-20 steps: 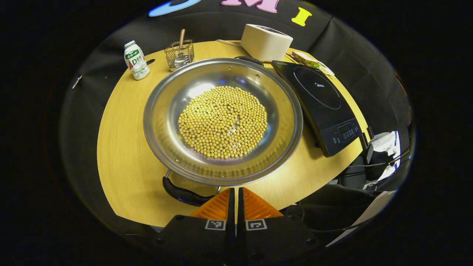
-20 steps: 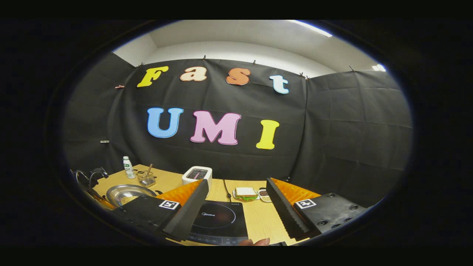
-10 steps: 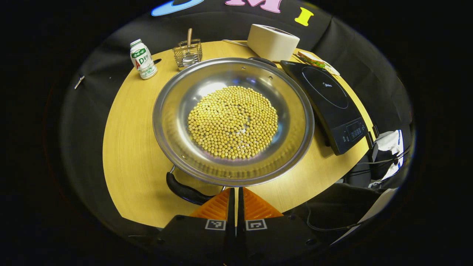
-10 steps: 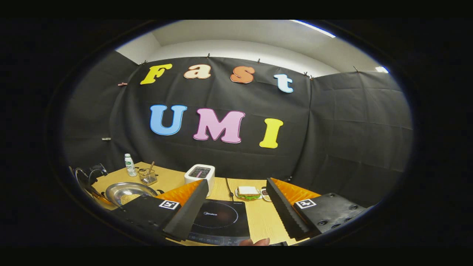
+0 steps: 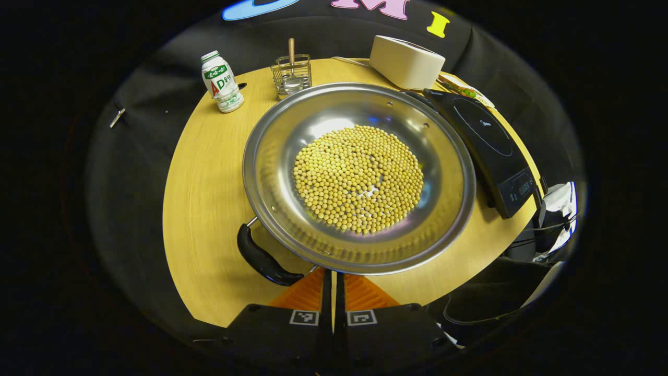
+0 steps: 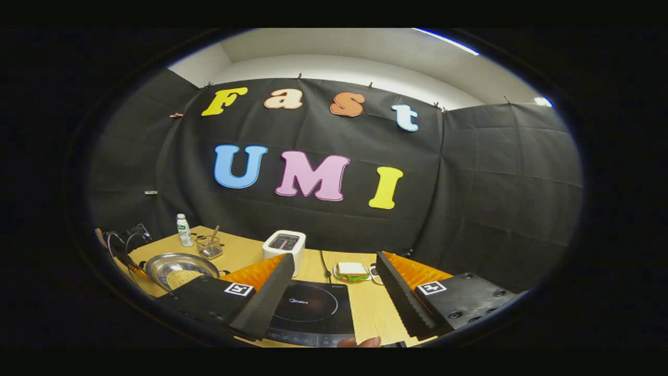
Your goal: First push the handle of the pot to place it horizontally, then grasp the pot with both hands and set it on the induction cooktop.
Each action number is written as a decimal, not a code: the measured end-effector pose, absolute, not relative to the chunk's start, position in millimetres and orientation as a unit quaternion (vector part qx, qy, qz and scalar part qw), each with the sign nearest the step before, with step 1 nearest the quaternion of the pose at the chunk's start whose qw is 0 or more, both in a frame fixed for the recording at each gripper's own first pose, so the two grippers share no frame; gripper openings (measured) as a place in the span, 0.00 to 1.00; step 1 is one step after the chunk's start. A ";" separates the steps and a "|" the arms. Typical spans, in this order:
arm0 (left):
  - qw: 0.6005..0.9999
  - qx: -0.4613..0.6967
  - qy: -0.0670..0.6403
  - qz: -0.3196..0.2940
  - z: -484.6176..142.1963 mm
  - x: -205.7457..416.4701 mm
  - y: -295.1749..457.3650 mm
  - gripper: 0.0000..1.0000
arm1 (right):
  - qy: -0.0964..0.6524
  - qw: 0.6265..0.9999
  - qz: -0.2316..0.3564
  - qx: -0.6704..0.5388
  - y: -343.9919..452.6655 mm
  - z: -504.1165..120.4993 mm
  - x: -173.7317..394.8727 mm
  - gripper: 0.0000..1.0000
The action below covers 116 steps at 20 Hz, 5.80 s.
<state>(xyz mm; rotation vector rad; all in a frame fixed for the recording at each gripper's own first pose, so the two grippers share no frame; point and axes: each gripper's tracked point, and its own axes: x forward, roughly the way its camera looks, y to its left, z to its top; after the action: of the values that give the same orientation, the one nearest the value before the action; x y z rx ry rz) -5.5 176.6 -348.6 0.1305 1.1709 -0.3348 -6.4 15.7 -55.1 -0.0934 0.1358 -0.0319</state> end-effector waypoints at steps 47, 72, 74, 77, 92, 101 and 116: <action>0.946 0.007 0.322 0.017 -272.1 77.1 275.1 0.52 | 0.167 0.983 0.071 -0.031 105.9 -127.3 39.8 0.98; 0.948 -0.047 0.316 -0.005 -311.4 118.8 254.4 0.97 | 0.336 0.921 0.195 0.038 285.8 -295.1 92.5 0.98; 0.943 -0.044 0.330 -0.005 -325.6 126.7 254.3 0.97 | 0.359 0.913 0.192 0.041 293.8 -317.7 91.6 0.98; 0.935 -0.043 0.352 -0.001 -343.5 133.1 254.6 0.97 | 0.396 0.899 0.180 0.050 303.2 -346.0 88.8 0.98; 0.930 -0.055 0.362 -0.029 -359.4 148.7 236.3 0.63 | 0.479 0.867 0.125 0.055 312.9 -402.9 94.2 0.65; 0.929 -0.055 0.367 -0.017 -325.2 123.2 224.2 0.55 | 0.484 0.864 0.133 0.046 295.7 -368.9 78.1 0.54; 0.932 -0.054 0.355 -0.040 -246.6 92.7 123.1 0.55 | 0.454 0.883 0.107 0.062 184.0 -288.4 54.9 0.54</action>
<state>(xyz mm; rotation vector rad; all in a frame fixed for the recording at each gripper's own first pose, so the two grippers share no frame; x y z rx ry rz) 92.7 123.1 -246.6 -0.1114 0.7263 -0.0826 54.9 184.0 -288.4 0.1283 0.9449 0.2229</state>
